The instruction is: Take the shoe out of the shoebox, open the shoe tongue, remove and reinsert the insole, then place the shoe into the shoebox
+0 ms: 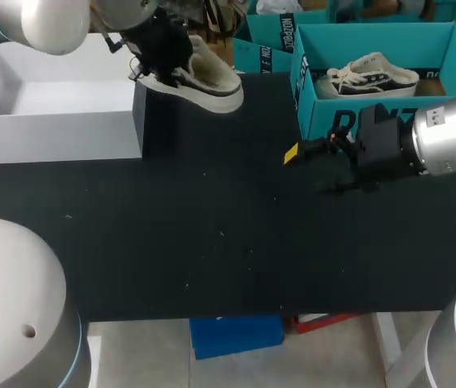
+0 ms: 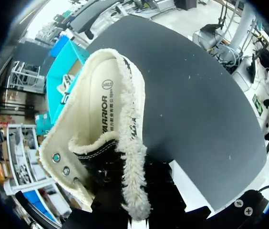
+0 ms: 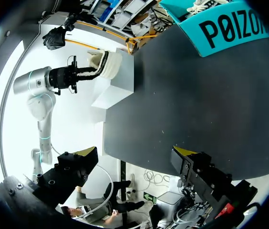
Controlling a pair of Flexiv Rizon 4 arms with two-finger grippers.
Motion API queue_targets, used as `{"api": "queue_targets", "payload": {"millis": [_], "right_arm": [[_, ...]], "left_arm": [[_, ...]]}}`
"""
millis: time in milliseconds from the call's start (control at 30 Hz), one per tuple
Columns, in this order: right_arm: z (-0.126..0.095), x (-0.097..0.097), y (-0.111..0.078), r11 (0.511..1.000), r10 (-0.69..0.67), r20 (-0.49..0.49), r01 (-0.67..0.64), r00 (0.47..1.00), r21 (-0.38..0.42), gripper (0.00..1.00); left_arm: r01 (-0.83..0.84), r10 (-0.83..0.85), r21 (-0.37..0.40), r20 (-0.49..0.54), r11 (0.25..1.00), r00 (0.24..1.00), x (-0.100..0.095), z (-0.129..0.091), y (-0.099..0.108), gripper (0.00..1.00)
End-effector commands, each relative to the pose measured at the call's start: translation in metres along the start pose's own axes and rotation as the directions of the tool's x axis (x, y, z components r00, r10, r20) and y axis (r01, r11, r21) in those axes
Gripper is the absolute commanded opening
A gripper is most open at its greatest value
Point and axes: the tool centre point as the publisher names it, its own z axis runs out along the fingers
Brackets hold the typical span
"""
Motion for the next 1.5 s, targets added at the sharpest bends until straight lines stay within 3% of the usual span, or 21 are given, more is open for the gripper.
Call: {"api": "queue_targets", "payload": {"millis": [33,200,233,300,533,667,1300,1400,1500], "right_arm": [[0.001,0.000,0.000,1.000,0.000,0.000,0.000,1.000,0.000,1.00],[0.001,0.000,0.000,1.000,0.000,0.000,0.000,1.000,0.000,1.00],[0.001,0.000,0.000,1.000,0.000,0.000,0.000,1.000,0.000,1.00],[0.001,0.000,0.000,1.000,0.000,0.000,0.000,1.000,0.000,1.00],[0.001,0.000,0.000,1.000,0.000,0.000,0.000,1.000,0.000,1.00],[0.001,0.000,0.000,1.000,0.000,0.000,0.000,1.000,0.000,1.00],[0.001,0.000,0.000,1.000,0.000,0.000,0.000,1.000,0.000,1.00],[0.001,0.000,0.000,1.000,0.000,0.000,0.000,1.000,0.000,1.00],[0.001,0.000,0.000,1.000,0.000,0.000,0.000,1.000,0.000,1.00]], "left_arm": [[0.371,-0.360,-0.101,0.113,0.923,0.926,0.029,-0.032,0.033,0.00],[0.472,-0.455,-0.159,0.135,0.867,0.880,0.063,-0.049,0.074,0.00],[0.520,-0.503,-0.117,0.146,0.846,0.852,0.060,-0.051,0.083,0.00],[0.525,-0.503,-0.180,0.157,0.832,0.850,0.064,-0.052,0.090,0.00],[0.594,-0.572,-0.167,0.167,0.787,0.803,0.080,-0.060,0.109,0.00],[0.611,-0.583,-0.196,0.186,0.767,0.791,0.085,-0.061,0.115,0.00],[0.611,-0.583,-0.196,0.186,0.767,0.791,0.085,-0.061,0.115,0.00],[0.535,-0.520,-0.190,0.126,0.823,0.845,0.089,-0.052,0.106,0.00],[0.513,-0.504,-0.190,0.100,0.837,0.858,0.087,-0.046,0.121,0.00]]}}
